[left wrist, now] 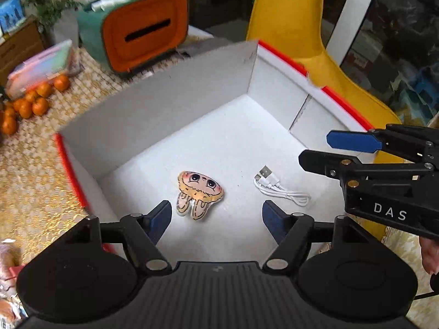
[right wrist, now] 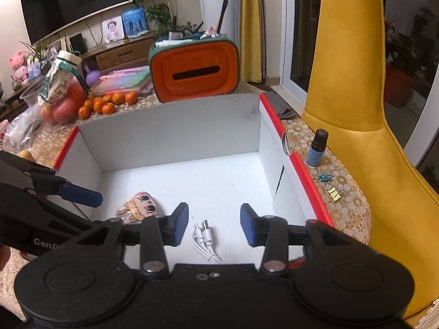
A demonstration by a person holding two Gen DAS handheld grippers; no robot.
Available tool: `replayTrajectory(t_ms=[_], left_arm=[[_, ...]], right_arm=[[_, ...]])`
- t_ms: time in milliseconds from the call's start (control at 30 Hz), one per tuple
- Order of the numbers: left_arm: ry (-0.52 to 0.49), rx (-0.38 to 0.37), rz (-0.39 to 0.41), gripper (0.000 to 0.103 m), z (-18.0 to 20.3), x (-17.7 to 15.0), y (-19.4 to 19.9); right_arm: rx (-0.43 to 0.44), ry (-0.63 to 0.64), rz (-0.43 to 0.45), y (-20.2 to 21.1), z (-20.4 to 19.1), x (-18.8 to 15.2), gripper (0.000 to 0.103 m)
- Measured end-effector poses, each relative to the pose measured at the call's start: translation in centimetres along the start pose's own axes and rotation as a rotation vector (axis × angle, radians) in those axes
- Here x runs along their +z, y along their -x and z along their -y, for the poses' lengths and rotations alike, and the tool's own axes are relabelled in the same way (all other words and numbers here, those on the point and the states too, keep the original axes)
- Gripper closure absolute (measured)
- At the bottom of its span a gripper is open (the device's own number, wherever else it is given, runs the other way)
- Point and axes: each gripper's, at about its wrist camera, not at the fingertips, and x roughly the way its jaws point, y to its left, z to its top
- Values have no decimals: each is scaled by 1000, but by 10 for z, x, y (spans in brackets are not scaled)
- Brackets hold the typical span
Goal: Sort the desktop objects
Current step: 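Open the left tool dropping the plush while the right tool releases the cable into the box, then withdraw both open tools from the box back toward the pile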
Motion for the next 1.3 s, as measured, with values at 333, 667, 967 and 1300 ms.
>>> replayTrajectory(t_ms=[333, 667, 967, 1300], left_arm=[[41, -3, 112, 31, -7, -34, 57], [85, 12, 163, 31, -22, -81, 106], [153, 45, 207, 31, -44, -122, 138], [225, 107, 240, 31, -76, -175, 162]], right_arm=[[34, -7, 30, 32, -12, -8, 56], [83, 75, 64, 65, -55, -23, 44], [133, 89, 55, 77, -93, -35, 39], [174, 111, 38, 77, -142, -49, 30]])
